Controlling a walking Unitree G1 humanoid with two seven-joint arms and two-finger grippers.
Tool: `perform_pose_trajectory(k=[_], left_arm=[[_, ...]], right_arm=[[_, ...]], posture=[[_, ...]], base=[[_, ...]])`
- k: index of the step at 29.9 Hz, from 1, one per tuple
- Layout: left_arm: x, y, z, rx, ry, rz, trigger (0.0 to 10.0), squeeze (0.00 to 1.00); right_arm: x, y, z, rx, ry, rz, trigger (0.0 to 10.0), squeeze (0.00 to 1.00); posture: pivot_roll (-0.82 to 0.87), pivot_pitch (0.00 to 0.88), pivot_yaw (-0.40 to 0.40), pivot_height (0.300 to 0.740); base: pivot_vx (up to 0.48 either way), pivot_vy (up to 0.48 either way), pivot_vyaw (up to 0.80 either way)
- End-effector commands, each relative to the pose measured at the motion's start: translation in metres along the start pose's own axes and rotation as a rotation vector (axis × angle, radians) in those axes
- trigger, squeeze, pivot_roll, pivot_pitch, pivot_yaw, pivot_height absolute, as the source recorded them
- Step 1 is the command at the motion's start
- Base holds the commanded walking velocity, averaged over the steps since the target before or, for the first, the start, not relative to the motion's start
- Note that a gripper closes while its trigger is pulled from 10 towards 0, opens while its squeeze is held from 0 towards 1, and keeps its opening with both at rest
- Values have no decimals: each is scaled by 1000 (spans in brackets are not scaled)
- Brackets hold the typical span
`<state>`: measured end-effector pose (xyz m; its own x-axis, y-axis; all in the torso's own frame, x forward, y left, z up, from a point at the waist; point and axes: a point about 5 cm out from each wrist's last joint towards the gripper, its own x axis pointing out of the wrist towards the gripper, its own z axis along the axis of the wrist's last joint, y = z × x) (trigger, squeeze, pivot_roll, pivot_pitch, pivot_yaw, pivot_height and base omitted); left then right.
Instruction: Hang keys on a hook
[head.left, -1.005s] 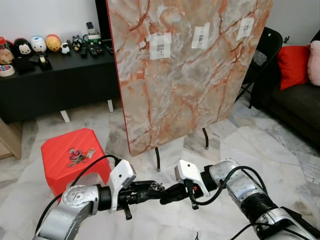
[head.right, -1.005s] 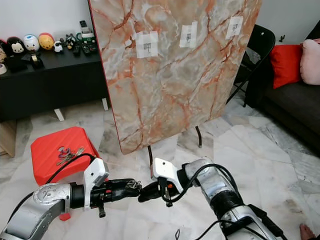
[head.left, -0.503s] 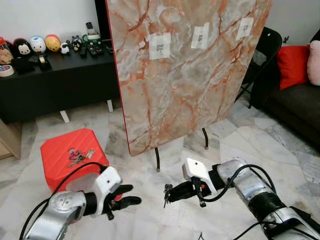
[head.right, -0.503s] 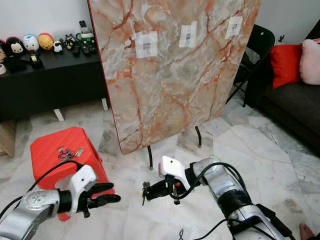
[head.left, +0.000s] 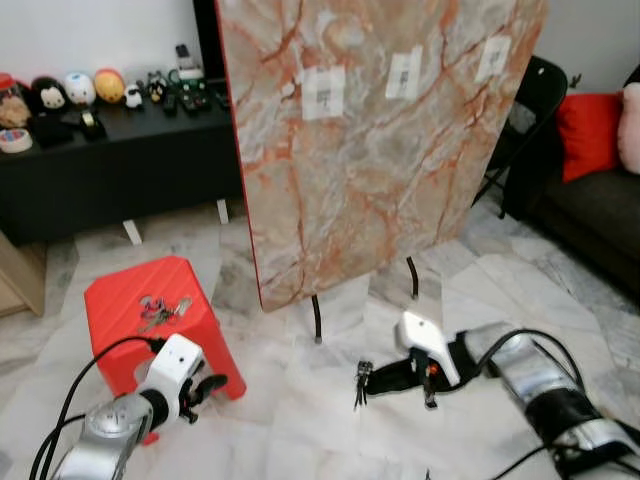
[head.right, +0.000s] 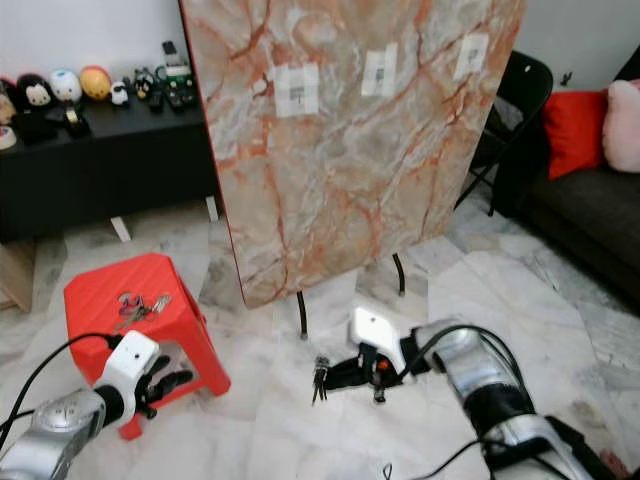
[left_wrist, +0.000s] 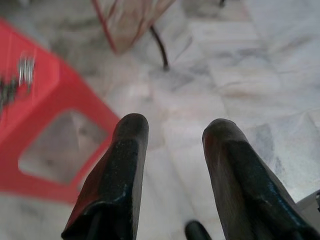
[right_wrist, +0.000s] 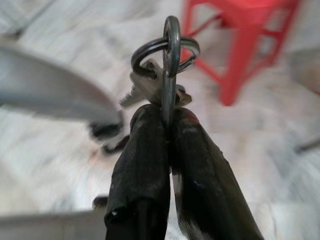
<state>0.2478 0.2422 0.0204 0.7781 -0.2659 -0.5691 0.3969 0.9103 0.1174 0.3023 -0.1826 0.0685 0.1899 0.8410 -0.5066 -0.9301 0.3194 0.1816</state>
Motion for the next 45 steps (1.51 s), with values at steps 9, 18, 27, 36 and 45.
perform_pose_trajectory(k=[9,18,27,36,45], left_arm=[[0,-3,-53,-138,125,167,10000,0],[-4,-15,-82,-157,225,195,10000,0],[-12,-26,-106,-159,306,192,10000,0],[-10,-35,-111,-178,326,188,10000,0],[-7,-37,-108,-186,282,224,10000,0]], right_arm=[[-15,2,-104,550,93,-781,3843,0],[11,55,-167,1033,144,-1069,10000,0],[40,105,-195,846,457,-917,10000,0],[39,102,-194,902,429,-972,10000,0],[41,99,-191,929,396,-993,10000,0]], posture=[[79,0,-75,740],[92,0,-51,740],[92,0,-27,740],[84,0,-24,740],[91,0,-33,740]], base=[[0,0,0],[0,0,0],[0,0,0],[0,0,0],[0,0,0]])
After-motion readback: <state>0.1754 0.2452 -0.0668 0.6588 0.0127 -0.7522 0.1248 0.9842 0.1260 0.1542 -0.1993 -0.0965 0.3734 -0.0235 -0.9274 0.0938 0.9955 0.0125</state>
